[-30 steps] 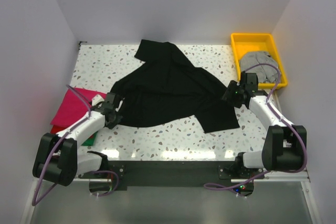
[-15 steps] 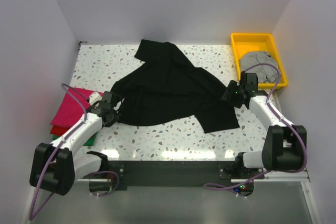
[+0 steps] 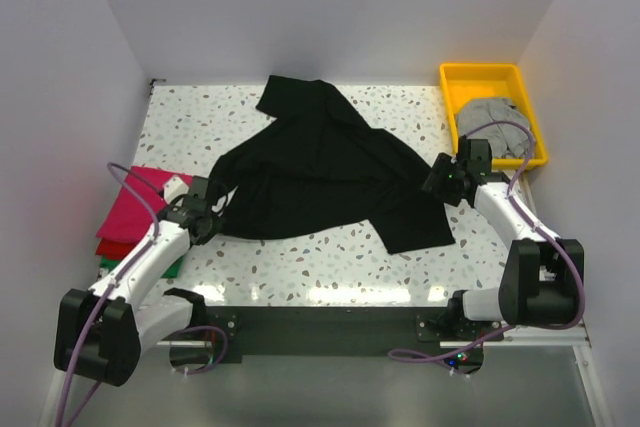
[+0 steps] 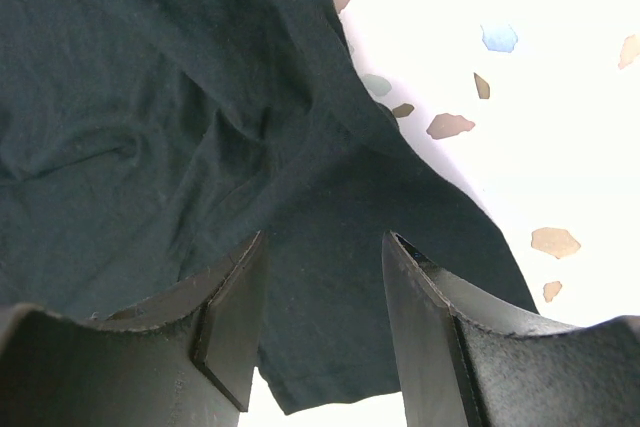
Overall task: Fold and stack the t-shirts
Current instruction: Flatten the tshirt out
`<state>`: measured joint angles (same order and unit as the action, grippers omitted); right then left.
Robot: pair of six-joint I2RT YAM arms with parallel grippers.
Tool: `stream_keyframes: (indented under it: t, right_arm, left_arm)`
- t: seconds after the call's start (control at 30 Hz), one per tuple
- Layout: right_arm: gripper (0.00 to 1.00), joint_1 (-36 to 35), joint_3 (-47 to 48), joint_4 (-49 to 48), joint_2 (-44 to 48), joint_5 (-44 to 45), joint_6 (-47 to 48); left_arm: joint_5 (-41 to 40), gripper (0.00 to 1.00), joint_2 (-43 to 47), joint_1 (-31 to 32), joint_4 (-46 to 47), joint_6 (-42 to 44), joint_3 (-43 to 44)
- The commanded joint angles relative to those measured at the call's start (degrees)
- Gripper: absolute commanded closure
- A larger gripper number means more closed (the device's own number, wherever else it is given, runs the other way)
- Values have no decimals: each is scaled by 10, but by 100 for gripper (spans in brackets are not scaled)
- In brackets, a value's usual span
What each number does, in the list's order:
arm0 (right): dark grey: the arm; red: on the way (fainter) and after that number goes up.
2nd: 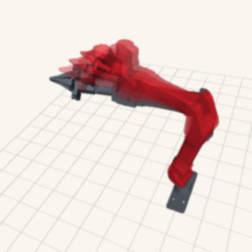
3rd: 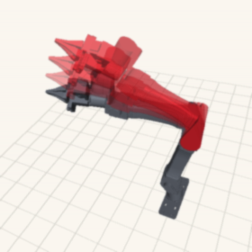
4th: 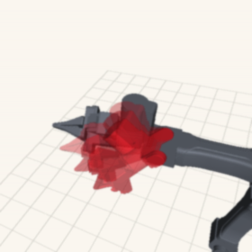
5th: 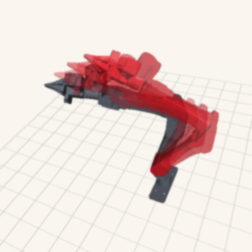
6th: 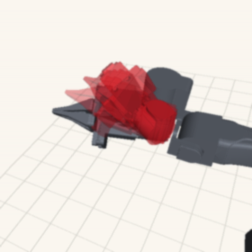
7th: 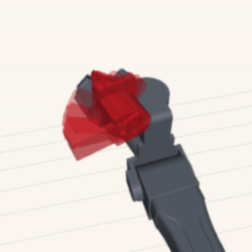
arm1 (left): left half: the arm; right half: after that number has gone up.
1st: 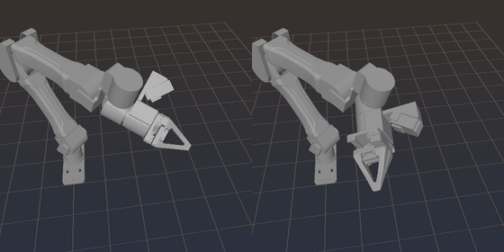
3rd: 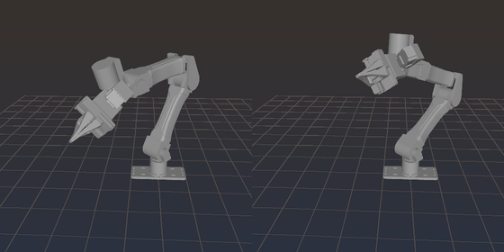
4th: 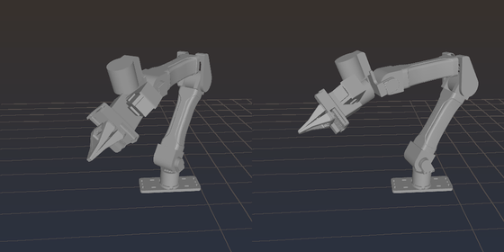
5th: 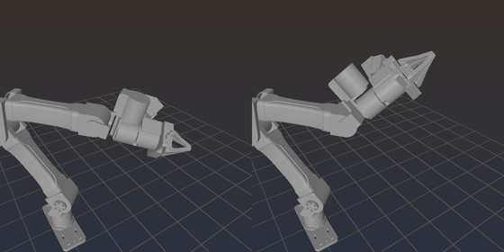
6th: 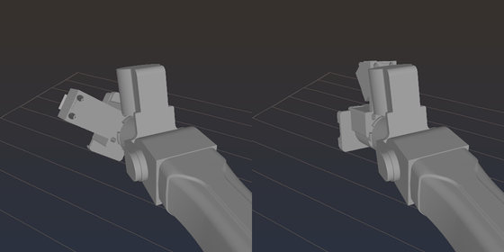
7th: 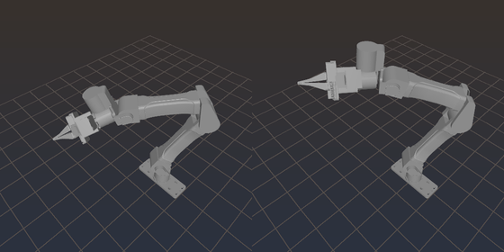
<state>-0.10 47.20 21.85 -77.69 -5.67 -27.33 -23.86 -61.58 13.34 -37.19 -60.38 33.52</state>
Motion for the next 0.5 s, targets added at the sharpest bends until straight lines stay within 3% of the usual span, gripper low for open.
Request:
stream_keyframes:
  t: [0.0,0.3,0.47]
  right_arm:
    - [47,0,2,-11,4,-7,9]
    - [47,0,-4,-20,1,-12,5]
    - [47,-1,-5,-22,-3,-14,4]
  left_arm:
    - [-4,100,22,-7,-12,12,-9]
    - [40,99,8,-6,26,23,-39]
    - [43,68,8,-6,29,23,-40]
